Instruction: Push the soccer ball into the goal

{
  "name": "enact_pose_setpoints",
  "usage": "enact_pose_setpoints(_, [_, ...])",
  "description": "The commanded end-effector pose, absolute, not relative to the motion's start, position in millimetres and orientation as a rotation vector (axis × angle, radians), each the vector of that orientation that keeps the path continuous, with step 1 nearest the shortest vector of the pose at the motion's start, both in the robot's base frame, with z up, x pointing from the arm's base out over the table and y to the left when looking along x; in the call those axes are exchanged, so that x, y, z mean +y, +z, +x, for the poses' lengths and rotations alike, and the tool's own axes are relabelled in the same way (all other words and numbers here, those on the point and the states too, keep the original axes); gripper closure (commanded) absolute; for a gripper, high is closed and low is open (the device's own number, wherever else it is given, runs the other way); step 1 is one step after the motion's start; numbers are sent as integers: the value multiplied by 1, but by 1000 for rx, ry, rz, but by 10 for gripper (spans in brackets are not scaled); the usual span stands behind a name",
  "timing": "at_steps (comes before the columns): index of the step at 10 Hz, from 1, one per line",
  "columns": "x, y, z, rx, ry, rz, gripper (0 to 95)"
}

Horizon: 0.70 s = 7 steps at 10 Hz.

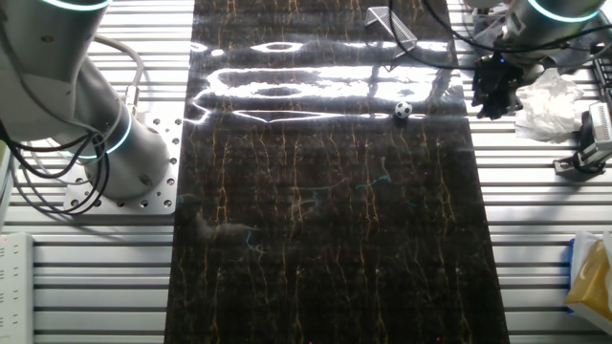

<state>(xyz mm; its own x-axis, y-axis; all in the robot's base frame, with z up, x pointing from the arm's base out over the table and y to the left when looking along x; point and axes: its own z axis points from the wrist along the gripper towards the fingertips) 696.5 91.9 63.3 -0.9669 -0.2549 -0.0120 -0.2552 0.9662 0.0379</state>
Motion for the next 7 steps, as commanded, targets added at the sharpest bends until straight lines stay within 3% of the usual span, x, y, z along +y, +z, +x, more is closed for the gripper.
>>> enact_pose_setpoints(1, [98, 57, 686, 3102, 54, -387, 760])
enact_pose_setpoints(7, [109, 45, 653, 3119, 101, -316, 760])
